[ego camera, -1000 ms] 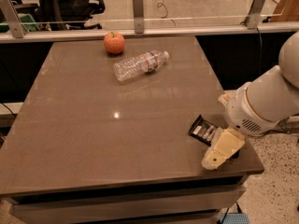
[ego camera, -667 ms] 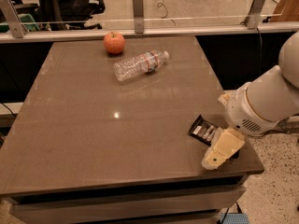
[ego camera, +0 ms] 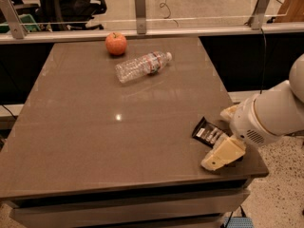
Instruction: Move rxbar chocolate near water bottle
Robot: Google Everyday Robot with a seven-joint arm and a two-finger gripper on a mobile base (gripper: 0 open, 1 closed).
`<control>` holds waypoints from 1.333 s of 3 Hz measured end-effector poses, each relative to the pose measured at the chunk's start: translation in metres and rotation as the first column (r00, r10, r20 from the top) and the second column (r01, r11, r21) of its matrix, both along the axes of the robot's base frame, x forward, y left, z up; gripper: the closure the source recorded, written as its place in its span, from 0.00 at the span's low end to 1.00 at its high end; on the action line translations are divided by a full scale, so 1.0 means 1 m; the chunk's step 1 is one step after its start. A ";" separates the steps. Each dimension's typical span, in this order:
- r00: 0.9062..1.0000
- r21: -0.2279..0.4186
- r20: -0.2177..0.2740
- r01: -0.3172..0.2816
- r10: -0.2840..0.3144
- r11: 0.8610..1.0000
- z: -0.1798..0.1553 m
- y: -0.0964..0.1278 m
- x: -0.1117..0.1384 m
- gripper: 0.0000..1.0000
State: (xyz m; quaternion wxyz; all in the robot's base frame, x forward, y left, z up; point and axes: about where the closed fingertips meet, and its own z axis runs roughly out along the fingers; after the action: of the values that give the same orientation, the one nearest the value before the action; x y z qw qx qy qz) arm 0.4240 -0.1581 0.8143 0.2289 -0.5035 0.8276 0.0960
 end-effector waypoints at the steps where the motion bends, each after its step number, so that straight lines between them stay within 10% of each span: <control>1: 1.000 0.018 0.004 0.025 -0.025 1.000 -0.001 -0.004 0.002 0.42; 4: 0.998 0.074 0.035 0.044 -0.047 0.996 0.029 -0.005 0.003 1.00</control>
Offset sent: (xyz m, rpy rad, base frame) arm 0.0074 -0.0161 0.0145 0.0536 -0.0147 -0.0657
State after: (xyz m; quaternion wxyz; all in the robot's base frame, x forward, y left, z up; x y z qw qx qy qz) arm 0.4266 -0.1634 0.8434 0.2644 -0.4774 0.8305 0.1115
